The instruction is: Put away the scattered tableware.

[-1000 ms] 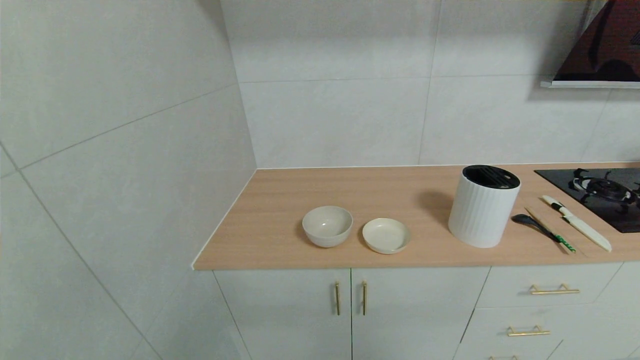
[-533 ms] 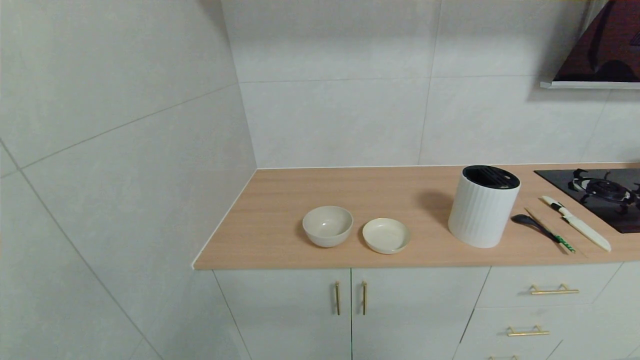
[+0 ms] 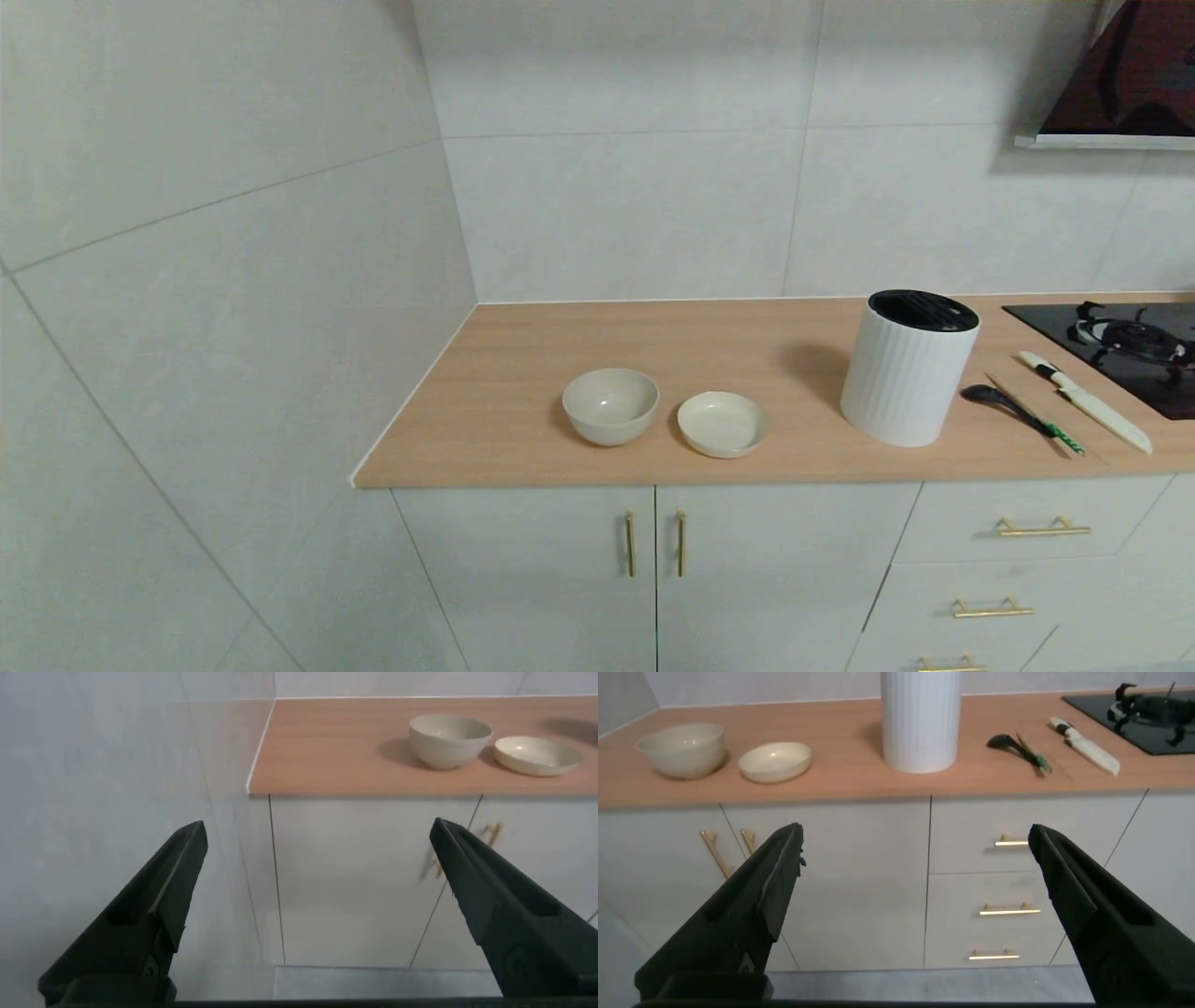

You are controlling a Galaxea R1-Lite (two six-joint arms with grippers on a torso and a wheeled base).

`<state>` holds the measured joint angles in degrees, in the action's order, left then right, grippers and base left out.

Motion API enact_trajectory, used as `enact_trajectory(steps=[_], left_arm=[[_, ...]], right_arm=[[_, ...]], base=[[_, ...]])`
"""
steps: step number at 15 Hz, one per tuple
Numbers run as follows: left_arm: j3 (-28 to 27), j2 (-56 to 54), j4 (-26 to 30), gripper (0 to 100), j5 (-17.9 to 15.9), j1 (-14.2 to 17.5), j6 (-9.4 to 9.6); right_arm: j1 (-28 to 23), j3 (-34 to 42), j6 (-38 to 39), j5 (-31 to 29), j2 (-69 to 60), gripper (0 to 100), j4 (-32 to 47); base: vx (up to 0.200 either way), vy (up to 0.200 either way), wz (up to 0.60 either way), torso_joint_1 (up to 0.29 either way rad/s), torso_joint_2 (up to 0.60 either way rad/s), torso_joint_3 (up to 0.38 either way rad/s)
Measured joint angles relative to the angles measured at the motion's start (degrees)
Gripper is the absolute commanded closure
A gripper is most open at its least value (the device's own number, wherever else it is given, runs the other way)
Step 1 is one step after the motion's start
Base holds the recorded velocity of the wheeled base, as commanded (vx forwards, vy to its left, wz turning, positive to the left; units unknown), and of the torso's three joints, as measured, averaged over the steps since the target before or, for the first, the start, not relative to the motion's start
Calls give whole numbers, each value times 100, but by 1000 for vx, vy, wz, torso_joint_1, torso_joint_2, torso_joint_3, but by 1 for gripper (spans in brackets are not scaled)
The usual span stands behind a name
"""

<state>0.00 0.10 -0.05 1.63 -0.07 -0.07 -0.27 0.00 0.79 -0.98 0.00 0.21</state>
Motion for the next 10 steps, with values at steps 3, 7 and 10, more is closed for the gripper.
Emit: enact_trajectory(steps=[3,7,10], left_arm=[[0,0,-5,0,0,-2,0],[0,0,-2,0,0,-4,0],[0,0,-6,0,0,-2,0]], right_arm=[[0,0,0,0,0,0,-2],[0,0,0,0,0,0,-2],[0,0,0,0,0,0,-2]], base=[[0,0,0,-196,416,217],[0,0,0,-245,540,298],[0,0,0,-243,546,290]])
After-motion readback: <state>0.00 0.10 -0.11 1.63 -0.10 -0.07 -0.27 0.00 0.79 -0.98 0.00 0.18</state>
